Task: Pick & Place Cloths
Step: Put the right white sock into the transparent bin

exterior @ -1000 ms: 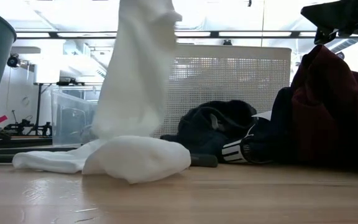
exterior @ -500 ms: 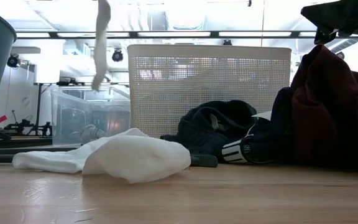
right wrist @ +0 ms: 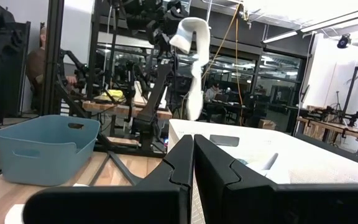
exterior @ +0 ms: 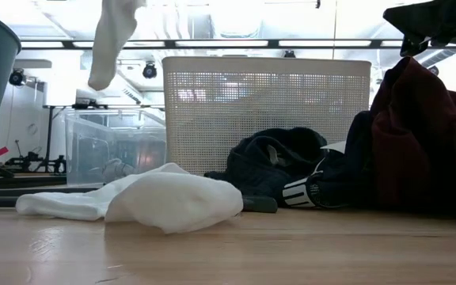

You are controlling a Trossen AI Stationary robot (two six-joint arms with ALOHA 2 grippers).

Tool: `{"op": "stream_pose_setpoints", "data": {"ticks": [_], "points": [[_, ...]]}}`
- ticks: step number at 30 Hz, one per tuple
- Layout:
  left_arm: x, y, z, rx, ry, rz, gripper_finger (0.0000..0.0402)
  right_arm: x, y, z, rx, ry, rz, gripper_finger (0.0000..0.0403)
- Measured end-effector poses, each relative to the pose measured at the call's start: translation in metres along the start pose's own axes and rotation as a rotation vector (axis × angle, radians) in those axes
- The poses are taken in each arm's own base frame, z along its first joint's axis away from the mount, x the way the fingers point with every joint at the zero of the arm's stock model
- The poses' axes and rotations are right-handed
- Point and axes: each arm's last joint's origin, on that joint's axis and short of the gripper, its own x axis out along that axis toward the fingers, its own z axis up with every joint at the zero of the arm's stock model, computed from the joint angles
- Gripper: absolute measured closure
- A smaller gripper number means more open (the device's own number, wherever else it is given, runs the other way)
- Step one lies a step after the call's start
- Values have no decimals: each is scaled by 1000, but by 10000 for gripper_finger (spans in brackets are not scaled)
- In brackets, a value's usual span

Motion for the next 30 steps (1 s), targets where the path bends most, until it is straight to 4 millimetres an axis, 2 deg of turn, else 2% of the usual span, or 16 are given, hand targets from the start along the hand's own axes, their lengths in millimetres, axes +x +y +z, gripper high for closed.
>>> {"op": "stream_pose_setpoints", "data": {"ticks": [7, 14, 20, 30], "points": [[18, 0, -6, -12, 80, 118, 388, 0, 0, 0, 0, 0, 0, 394], [47, -5, -21, -44, 202, 247, 385, 0, 0, 0, 0, 0, 0, 394], [76, -17, -47, -64, 329, 328, 384, 0, 0, 0, 0, 0, 0, 394], [118, -51, -95, 40, 538, 199, 383, 0, 0, 0, 0, 0, 0, 394]]}}
